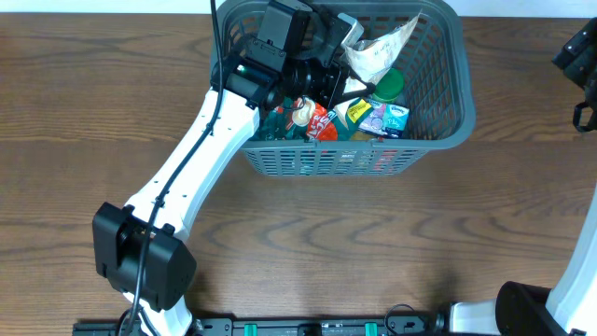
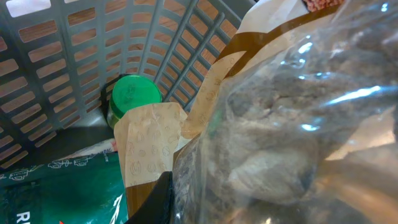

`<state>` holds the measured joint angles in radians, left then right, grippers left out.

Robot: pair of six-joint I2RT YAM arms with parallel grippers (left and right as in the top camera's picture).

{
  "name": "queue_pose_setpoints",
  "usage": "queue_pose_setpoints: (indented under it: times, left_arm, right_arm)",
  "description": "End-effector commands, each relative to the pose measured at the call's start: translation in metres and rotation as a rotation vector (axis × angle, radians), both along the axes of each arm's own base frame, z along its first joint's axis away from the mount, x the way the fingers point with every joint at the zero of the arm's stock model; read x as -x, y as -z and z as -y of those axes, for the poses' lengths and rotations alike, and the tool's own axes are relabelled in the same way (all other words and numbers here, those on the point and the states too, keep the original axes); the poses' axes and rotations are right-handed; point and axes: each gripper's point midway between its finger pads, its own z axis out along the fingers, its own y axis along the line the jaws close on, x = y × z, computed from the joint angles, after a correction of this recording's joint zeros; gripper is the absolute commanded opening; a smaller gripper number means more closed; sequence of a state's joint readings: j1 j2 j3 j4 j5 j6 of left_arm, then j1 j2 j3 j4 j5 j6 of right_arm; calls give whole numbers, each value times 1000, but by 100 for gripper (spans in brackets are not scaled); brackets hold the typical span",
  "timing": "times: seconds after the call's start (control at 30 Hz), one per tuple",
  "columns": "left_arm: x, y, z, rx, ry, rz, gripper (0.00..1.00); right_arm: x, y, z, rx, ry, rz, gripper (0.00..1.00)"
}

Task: Pack container
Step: 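Lower the snack bag into the basket and open the left gripper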

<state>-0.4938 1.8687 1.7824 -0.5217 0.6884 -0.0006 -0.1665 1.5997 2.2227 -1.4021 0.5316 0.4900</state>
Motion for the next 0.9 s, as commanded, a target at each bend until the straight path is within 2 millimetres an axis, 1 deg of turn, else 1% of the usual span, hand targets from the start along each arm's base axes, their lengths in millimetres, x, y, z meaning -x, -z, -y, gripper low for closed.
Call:
queue_pose_setpoints:
  times: [0.0,0.03,0.07,0.1,0.13,0.4,0.47,0.53,0.63,0.73,0.8,0.87]
  left_arm:
    - [0,-1,1,1,3,5,13]
    - [0,-1,1,1,3,5,23]
    - [0,-1,1,1,3,5,41]
    - [0,-1,1,1,3,5,78]
    - [0,-1,1,1,3,5,98]
    - [0,-2,1,4,0,4,99]
    - [-1,-6,1,14,-6,7,99]
    - [-2,-14,1,28,-10,24,99]
    - [-1,-35,1,53,-14,61,99]
    - [-2,-68,-2,90,-50,103,99]
    - [-7,-88,-12,80,-124,139,99]
    - [-13,-108,-30,49,-217,192,99]
  right_arm:
    - [3,-1,3,2,18,5,99]
    - [3,-1,3,2,18,5,99]
    - [3,-1,3,2,18,5,99]
    - [3,-1,3,2,18,5,99]
    - [3,-1,3,2,18,5,99]
    - [3,-1,3,2,18,5,99]
    - [3,-1,3,2,18,5,99]
    - [3,-1,3,2,18,5,99]
    - [3,-1,3,2,18,5,99]
    - [3,-1,3,2,18,5,99]
    - [3,-1,3,2,18,5,99]
    - [3,-1,3,2,18,5,99]
